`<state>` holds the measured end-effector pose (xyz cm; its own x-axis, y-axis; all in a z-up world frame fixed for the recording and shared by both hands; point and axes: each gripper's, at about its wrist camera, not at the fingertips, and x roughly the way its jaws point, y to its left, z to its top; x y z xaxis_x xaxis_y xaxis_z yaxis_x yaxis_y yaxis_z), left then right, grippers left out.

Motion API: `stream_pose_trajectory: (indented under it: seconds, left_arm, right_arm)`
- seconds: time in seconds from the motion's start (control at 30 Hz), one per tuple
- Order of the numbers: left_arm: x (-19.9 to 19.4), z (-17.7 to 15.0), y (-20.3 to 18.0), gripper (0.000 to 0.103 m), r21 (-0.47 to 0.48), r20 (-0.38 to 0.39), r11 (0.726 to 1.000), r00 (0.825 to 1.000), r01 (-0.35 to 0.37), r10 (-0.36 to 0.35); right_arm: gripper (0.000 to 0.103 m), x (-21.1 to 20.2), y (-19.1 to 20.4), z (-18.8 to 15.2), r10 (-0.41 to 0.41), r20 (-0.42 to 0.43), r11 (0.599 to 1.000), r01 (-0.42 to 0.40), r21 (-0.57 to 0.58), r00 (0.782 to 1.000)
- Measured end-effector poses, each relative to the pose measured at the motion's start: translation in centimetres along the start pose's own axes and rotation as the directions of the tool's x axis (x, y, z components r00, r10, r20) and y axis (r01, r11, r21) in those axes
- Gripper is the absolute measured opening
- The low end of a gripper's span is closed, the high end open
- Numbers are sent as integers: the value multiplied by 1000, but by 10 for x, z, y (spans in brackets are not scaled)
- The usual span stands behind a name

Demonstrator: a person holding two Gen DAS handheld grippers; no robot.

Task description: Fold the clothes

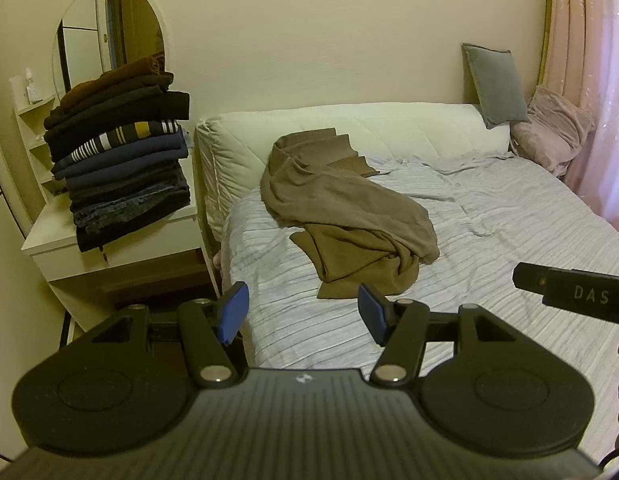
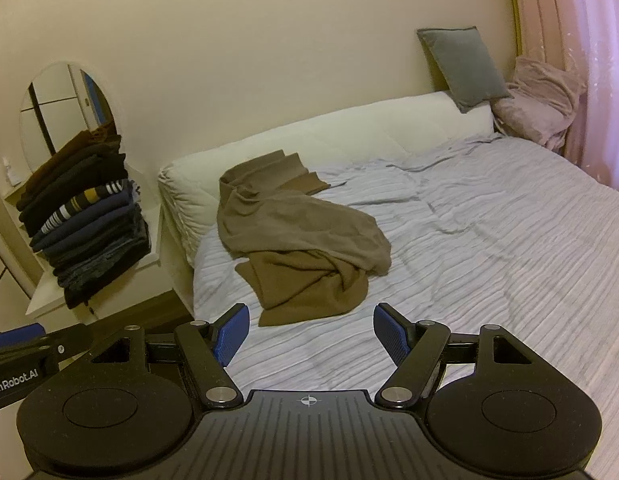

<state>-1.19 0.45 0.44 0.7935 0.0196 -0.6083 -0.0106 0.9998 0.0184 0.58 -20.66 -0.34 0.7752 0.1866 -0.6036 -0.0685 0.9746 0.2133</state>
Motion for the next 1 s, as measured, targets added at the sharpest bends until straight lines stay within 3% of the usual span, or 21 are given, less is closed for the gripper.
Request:
stream_pose_trajectory:
  seconds: [0.3,0.6,0.83,1.0]
  left_arm:
    - [20,7,-1,56,-3,-11,998,998,62,-62]
    - [68,26,8,56,9,-47,997,996,82,-82]
    - [126,48,24,56,12,-91,995,991,101,-99]
    - [170,64,33,56,16,-123,992,985,122,-120]
  right_arm:
    - [72,10,-12,3,-31,5,999,30,21,1000]
    - [72,44,-23,14,-41,-6,995,42,87,999]
    - [72,85,-41,30,24,-22,976,-19,216,999]
    - [72,130,-52,41,66,-80,948,-37,316,995]
